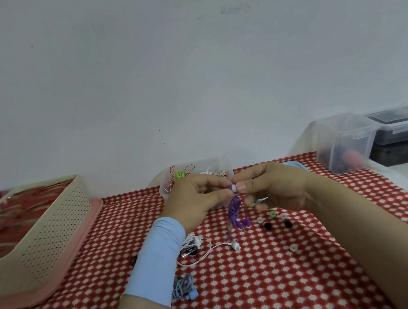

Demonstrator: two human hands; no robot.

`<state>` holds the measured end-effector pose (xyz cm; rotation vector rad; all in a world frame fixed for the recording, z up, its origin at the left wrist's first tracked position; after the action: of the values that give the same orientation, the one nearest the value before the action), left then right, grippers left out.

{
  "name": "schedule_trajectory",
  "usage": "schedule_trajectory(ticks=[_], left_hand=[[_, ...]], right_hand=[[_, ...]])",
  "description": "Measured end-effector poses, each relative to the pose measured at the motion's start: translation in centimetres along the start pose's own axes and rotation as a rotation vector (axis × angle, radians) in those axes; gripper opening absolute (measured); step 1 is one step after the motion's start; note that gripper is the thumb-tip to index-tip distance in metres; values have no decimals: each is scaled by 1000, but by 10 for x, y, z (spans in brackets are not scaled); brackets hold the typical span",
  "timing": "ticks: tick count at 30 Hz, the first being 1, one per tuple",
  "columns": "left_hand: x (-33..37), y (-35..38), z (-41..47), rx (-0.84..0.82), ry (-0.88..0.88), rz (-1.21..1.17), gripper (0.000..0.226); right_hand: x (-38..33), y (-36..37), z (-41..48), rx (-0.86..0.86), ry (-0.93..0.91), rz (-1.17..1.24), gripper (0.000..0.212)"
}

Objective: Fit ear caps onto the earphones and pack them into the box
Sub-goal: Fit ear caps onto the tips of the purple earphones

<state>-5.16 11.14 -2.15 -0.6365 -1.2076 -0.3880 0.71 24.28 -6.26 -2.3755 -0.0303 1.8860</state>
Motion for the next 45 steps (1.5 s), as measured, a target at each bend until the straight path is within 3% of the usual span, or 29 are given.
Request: schedule_trajectory(ticks=[3, 9, 12, 15, 18, 22, 27, 31, 38, 41, 45], left_hand=[[1, 2, 1, -14, 4, -17, 14], [-12, -1, 4, -45, -40, 87, 14], [-23, 3, 5, -111, -109, 142, 11], [-29, 5, 4, -154, -155, 268, 14], [-31, 4, 2, -167, -183, 325, 22], [-34, 0, 1, -196, -209, 451, 18], [-39, -14, -3, -233, -276, 585, 11], [-36, -22, 0, -189, -275, 696, 9], [-35, -31, 3, -137, -312, 942, 27], [-20, -25, 8, -72, -216, 937, 30], [-26, 8, 4, -149, -159, 843, 30]], right_hand=[[-5, -2, -4, -26, -5, 14, 37], [-15, -3, -6, 65, -71, -202, 21], [-20, -20, -11, 131, -60, -459, 22], [-20, -51, -16, 265, 17, -772, 20], [-7, -61, -17, 212, 140, -996, 15], [13, -56, -15, 130, 306, -1162, 27], [22, -49, -10, 73, 323, -1202, 19], [12, -45, -9, 65, 222, -1117, 8], [-7, -10, -5, 50, 7, -926, 29], [1, -4, -1, 31, 18, -945, 32], [6, 0, 4, 24, 27, -949, 25]])
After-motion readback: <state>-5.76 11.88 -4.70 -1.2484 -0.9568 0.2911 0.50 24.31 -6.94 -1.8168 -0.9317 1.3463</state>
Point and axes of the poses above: each hand's wrist, its own z-axis towards the middle knuckle, its own y-axis out of the palm, x = y × z, the point moved 10 cm from there along z, towards the middle knuckle, and after that the axes turned 6 degrees about -z, right-handed, at the moved point
